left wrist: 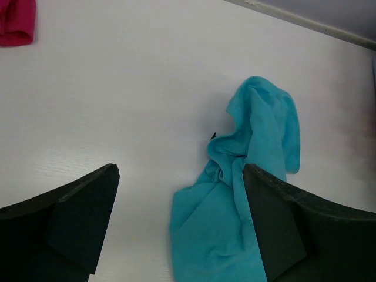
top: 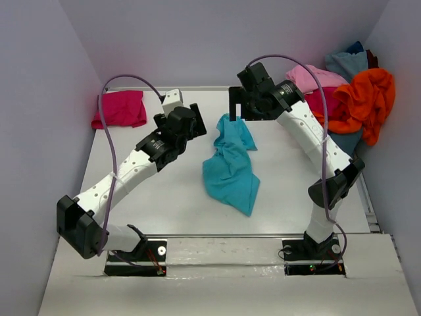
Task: Fold and stack the t-shirts
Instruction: Flatten the tshirt out
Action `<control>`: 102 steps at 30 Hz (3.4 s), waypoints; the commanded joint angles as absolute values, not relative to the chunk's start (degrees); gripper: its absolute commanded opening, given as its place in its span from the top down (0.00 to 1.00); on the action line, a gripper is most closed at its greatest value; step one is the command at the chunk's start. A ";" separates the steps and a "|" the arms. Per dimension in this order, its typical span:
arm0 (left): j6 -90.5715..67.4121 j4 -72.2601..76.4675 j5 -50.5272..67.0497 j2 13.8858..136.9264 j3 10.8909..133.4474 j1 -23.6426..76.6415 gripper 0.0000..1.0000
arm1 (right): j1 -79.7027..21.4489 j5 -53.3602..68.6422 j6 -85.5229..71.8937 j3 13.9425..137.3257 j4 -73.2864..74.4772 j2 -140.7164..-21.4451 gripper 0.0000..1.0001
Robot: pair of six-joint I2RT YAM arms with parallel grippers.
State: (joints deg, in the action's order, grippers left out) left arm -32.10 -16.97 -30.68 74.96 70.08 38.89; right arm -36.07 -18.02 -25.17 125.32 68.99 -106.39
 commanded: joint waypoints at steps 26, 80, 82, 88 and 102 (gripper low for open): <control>-32.88 -27.07 -10.47 88.59 65.48 39.73 0.15 | -35.60 -9.76 -34.80 88.16 56.17 -95.71 0.06; -25.93 -28.12 0.97 103.01 70.40 40.25 0.87 | -35.60 -2.11 -34.28 77.34 45.88 -103.53 0.18; -26.02 -28.83 0.53 103.01 70.75 40.25 0.94 | -35.60 -1.93 -34.10 77.78 45.88 -103.97 0.18; -26.81 -31.11 -7.19 100.99 73.56 40.25 0.94 | -35.60 -1.85 -32.79 82.25 47.02 -106.43 0.18; -26.63 -34.19 -25.14 93.97 87.71 36.48 0.94 | -35.60 -3.51 -30.32 88.33 50.10 -108.46 0.18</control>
